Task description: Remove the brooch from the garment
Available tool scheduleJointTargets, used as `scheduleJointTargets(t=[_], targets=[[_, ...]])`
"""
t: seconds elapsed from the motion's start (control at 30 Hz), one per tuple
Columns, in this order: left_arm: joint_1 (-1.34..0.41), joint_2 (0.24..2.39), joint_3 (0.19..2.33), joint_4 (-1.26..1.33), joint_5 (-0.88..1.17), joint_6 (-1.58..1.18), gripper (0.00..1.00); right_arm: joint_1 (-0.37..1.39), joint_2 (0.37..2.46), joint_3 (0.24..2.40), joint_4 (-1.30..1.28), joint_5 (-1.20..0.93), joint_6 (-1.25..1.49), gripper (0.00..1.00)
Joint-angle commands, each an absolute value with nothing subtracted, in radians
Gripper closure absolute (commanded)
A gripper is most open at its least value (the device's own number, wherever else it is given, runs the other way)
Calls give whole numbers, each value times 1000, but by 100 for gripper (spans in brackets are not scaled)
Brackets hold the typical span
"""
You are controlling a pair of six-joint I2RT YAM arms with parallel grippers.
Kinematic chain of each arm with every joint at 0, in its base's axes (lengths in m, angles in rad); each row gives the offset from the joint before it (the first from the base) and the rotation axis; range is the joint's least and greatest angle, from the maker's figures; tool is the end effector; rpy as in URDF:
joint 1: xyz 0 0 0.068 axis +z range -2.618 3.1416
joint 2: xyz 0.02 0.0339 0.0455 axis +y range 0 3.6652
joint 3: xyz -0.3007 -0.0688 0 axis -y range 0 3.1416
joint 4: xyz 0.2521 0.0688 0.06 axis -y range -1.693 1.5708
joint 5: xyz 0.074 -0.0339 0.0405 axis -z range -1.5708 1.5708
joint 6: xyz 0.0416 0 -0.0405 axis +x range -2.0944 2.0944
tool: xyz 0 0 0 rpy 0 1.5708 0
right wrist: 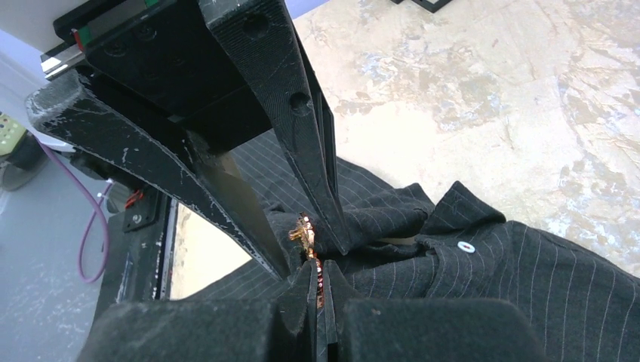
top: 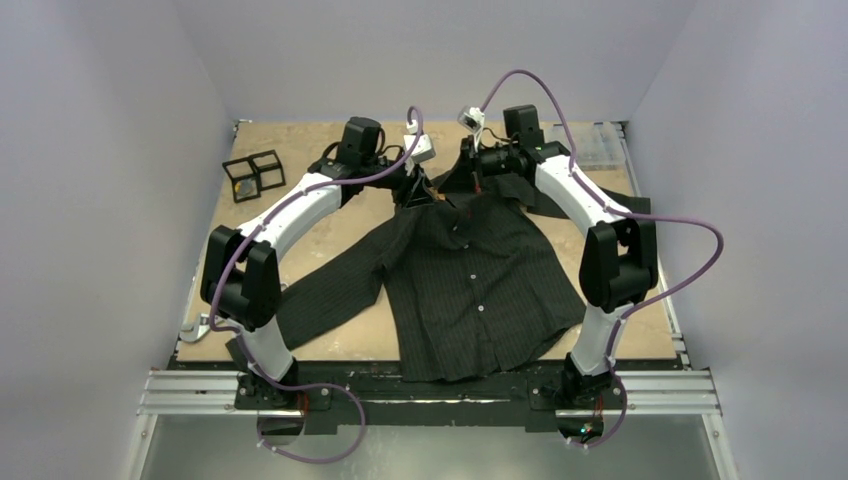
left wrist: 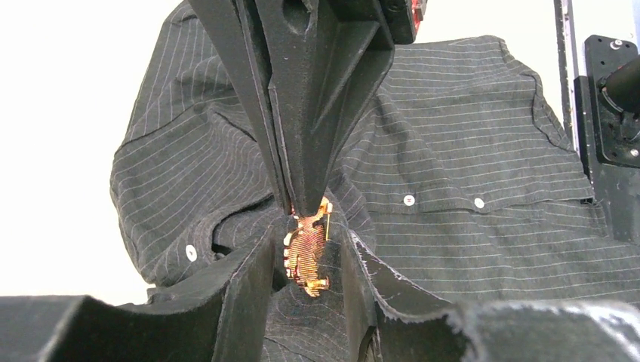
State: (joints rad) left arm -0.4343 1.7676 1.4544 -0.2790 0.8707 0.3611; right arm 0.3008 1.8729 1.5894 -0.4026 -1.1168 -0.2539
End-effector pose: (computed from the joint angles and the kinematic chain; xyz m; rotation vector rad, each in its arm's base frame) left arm 0.3683 -0.2059 0.3315 1.2394 1.6630 -0.9750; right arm 0.4088 0.1660 0.3292 -1.1077 1.7472 1.2610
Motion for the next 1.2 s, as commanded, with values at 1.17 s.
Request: scheduleJointTargets(t=[1.17], targets=[[-428, 1757, 1495, -272, 951, 315, 55, 294, 1776, 1526, -294, -1083, -249, 100]])
